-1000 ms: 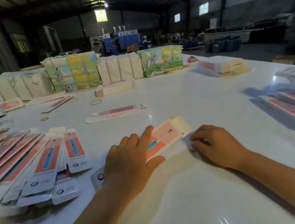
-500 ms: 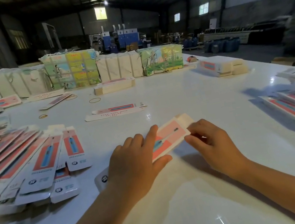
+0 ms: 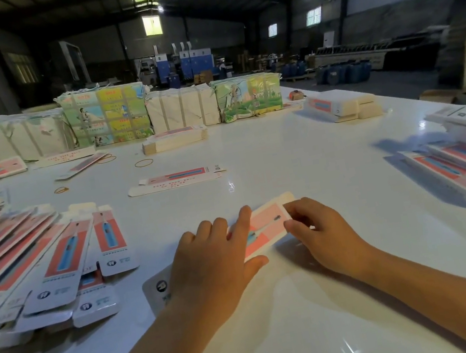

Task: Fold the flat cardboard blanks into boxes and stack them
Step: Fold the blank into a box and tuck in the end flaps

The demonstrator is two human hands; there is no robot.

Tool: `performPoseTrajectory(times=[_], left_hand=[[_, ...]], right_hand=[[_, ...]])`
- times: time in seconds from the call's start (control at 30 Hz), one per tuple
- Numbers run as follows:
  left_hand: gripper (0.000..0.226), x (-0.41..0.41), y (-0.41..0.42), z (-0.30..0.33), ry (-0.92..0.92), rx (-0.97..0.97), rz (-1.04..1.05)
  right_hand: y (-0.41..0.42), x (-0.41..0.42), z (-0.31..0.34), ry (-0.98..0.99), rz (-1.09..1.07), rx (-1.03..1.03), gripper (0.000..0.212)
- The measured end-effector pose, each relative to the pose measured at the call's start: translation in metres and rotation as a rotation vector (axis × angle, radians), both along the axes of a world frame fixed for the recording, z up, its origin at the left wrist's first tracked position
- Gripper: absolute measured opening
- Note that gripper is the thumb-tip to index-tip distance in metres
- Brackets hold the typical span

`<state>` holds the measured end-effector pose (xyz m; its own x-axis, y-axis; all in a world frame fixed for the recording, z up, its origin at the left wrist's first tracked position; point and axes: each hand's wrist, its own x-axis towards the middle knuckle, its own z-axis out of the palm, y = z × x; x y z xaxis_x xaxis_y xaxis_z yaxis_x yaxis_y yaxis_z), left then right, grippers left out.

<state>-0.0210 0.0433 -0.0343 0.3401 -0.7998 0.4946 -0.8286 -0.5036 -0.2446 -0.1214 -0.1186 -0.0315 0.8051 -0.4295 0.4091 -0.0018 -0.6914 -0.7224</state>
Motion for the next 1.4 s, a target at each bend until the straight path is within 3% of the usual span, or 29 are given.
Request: performPoseTrajectory(times=[0.27, 0.4, 0.47, 0.53, 0.57, 0.63, 0.67, 0.7, 0.77, 0.83, 0.87, 0.93, 1.03, 1.07, 1.17, 1.4], left_hand=[[0.079, -0.008, 0.001, 0.012, 0.023, -0.086, 0.056], [0.071, -0.003, 0.001, 0.008, -0.008, -0.179, -0.019], [0.071, -0.002, 0.002, 0.009, -0.004, -0.206, -0.040], [0.071, -0.002, 0.003, 0.011, 0.023, -0.227, -0.054], [0.071, -0.003, 0.004, 0.012, 0.034, -0.232, -0.067], [0.070, -0.004, 0.003, 0.012, 0.043, -0.225, -0.107], [0.069, -0.005, 0.003, 0.012, 0.039, -0.222, -0.123], [0.069, -0.006, 0.003, 0.012, 0.035, -0.225, -0.134], [0.067, -0.010, 0.000, 0.011, 0.040, -0.248, -0.129], [0.064, -0.014, -0.004, 0.011, 0.024, -0.282, -0.097], [0.061, -0.015, -0.007, 0.011, 0.000, -0.294, -0.083], [0.061, -0.016, -0.009, 0.012, -0.042, -0.322, -0.081], [0.065, -0.015, -0.008, 0.015, -0.068, -0.364, -0.103], [0.065, -0.015, -0.007, 0.015, -0.074, -0.373, -0.112], [0.061, -0.014, -0.006, 0.016, -0.095, -0.384, -0.135], [0.060, -0.013, -0.006, 0.016, -0.140, -0.380, -0.169]], right_hand=[[-0.003, -0.001, 0.004, -0.028, 0.020, 0.054, 0.022], [-0.006, -0.004, 0.005, -0.079, -0.053, -0.095, 0.010], [-0.010, -0.005, 0.007, -0.150, -0.134, -0.141, 0.041], [-0.016, -0.002, 0.008, -0.151, -0.147, 0.091, 0.084], [-0.018, -0.001, 0.010, -0.134, -0.064, 0.333, 0.094], [-0.020, -0.001, 0.014, -0.086, 0.211, 0.957, 0.080], [-0.017, -0.002, 0.016, -0.055, 0.274, 1.065, 0.062], [-0.013, -0.003, 0.015, -0.046, 0.292, 1.000, 0.043], [0.001, -0.006, 0.008, -0.111, 0.195, 0.466, 0.012], [0.014, -0.005, -0.002, -0.141, 0.070, -0.128, 0.017], [0.019, -0.005, -0.005, -0.118, 0.067, -0.249, 0.025], [0.024, -0.006, -0.004, -0.101, 0.137, -0.171, 0.040], [0.025, -0.012, 0.011, -0.213, 0.344, 0.384, 0.031], [0.025, -0.012, 0.015, -0.237, 0.381, 0.474, 0.028], [0.022, -0.013, 0.015, -0.257, 0.332, 0.375, 0.025], [0.022, -0.014, 0.014, -0.277, 0.284, 0.391, 0.033]])
